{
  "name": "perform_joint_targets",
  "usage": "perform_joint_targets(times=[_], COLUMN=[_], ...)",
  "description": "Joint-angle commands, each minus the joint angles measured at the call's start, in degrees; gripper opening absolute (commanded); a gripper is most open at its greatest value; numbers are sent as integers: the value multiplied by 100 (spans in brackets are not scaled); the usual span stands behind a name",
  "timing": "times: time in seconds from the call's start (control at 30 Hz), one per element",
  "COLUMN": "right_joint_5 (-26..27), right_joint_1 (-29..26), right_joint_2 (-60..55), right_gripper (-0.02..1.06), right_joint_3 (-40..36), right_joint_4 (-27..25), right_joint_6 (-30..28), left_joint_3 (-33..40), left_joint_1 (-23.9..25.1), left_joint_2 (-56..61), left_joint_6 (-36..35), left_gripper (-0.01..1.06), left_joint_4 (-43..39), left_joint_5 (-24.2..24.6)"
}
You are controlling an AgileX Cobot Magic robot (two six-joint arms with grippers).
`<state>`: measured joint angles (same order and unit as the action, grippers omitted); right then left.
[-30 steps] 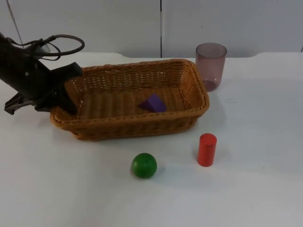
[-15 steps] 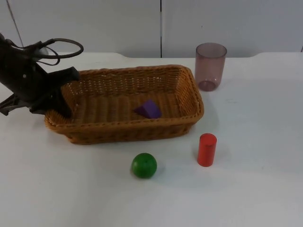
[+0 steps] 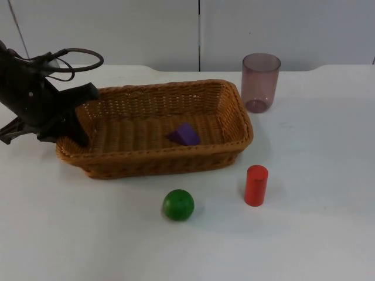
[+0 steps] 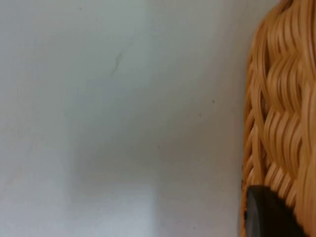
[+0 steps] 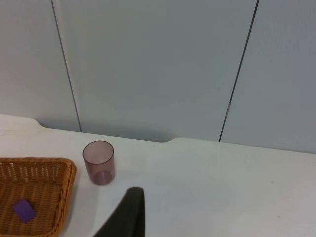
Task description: Pick up the basket with the left hand and place the triangular block into the basket with the right hand.
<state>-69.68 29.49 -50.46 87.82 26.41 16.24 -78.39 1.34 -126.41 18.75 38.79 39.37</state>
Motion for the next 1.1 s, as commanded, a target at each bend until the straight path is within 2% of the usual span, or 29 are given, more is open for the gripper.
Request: perform_joint_targets(times=[0.0, 0.03, 0.07, 0.1, 0.13, 0.17, 0.2, 0.43, 0.67, 0.87, 0.93, 0.97, 1.07], right_joint_5=[2, 2, 2, 2, 2, 2, 2, 14, 14, 2, 2, 2, -9], right_joint_1=[-27, -27, -27, -27, -27, -27, -27, -27, -27, -27, -27, -27, -27], right_joint_2=[5, 5, 5, 5, 5, 5, 5, 5, 5, 5, 5, 5, 5], right_gripper=[105, 105, 105, 105, 105, 105, 105, 105, 105, 105, 105, 105, 105], right_joint_3=[-7, -7, -7, -7, -7, -7, -7, -7, -7, -7, -7, -7, -7], right_joint_4=[4, 4, 4, 4, 4, 4, 4, 4, 4, 4, 4, 4, 4], right_joint_6=[20, 20, 20, 20, 20, 20, 20, -28, -89, -86, -86, -86, -86], left_joint_3=[-15, -15, -15, -15, -15, -15, -15, -15, -15, -15, -15, -15, -15], left_joint_1=[-12, -12, -12, -12, -12, -12, -12, 1, 1, 231, 277, 364, 417], left_joint_2=[50, 50, 50, 50, 50, 50, 64, 199, 535, 781, 806, 942, 1213], left_joint_6=[-62, -62, -62, -92, -132, -146, -146, -109, -109, -237, -172, 107, 68], left_gripper=[19, 19, 32, 59, 75, 84, 105, 105, 105, 105, 105, 105, 105], left_joint_4=[115, 115, 115, 115, 104, 104, 56, -48, -58, -9, -9, -21, -287], left_joint_5=[0, 0, 11, 23, 23, 12, 23, 365, 392, 1177, 1276, 1392, 1290])
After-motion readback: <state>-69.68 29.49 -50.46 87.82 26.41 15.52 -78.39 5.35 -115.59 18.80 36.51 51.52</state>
